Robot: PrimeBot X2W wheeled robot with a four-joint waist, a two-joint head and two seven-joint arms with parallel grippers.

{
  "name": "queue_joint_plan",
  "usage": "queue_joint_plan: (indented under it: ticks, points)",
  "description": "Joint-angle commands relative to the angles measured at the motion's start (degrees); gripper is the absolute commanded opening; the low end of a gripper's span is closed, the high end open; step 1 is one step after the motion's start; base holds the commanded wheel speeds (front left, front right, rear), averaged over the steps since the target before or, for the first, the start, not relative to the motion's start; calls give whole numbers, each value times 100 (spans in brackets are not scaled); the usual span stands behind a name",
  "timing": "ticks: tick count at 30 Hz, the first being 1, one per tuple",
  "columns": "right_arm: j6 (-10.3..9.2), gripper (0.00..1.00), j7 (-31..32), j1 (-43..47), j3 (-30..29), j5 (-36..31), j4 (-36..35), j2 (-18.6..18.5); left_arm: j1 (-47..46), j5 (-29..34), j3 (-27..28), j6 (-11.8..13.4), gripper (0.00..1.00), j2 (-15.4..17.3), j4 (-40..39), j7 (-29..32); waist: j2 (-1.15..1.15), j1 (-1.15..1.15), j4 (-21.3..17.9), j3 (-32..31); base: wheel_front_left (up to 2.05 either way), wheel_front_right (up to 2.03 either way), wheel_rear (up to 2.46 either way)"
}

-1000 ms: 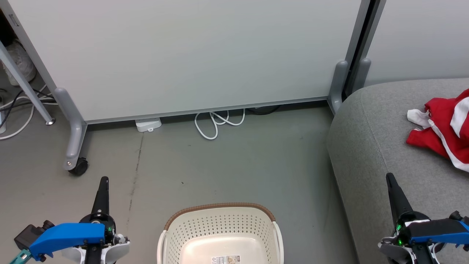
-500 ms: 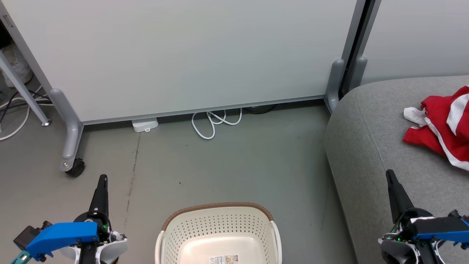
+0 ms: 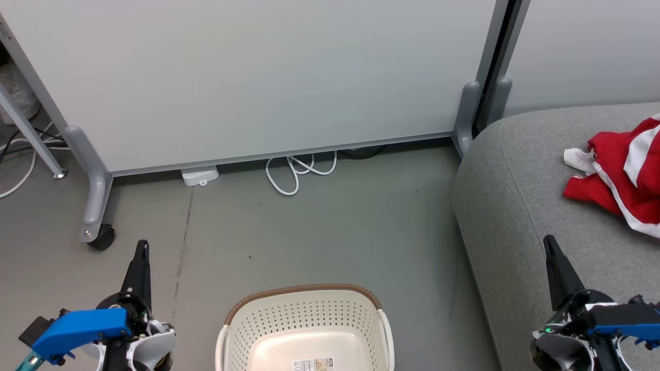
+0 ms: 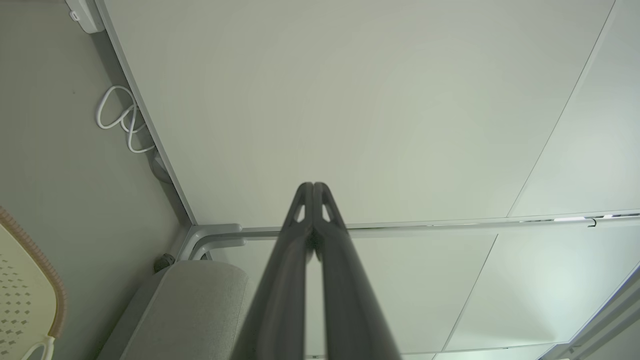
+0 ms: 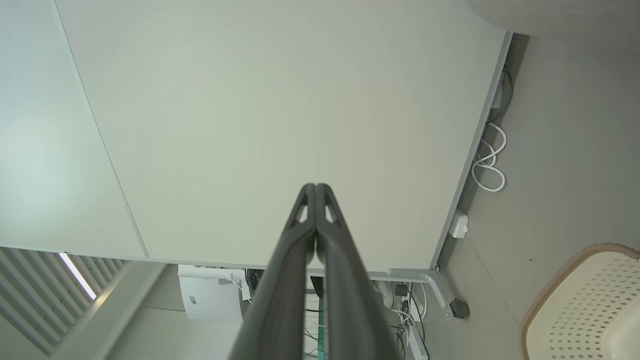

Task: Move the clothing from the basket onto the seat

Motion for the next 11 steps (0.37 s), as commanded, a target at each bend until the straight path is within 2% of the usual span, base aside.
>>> queue_joint_plan:
  ticks: [1,11]
  points:
    - [4,0,36,-89,-17,141,-6,-3,-76,-138,27,-64,0,-3,-36,44,0,0,-10,3,0,0,0]
    - [4,0,33,-88,-15,113,-6,-3,-71,-111,23,-64,0,-3,-32,42,0,0,-10,3,0,0,0]
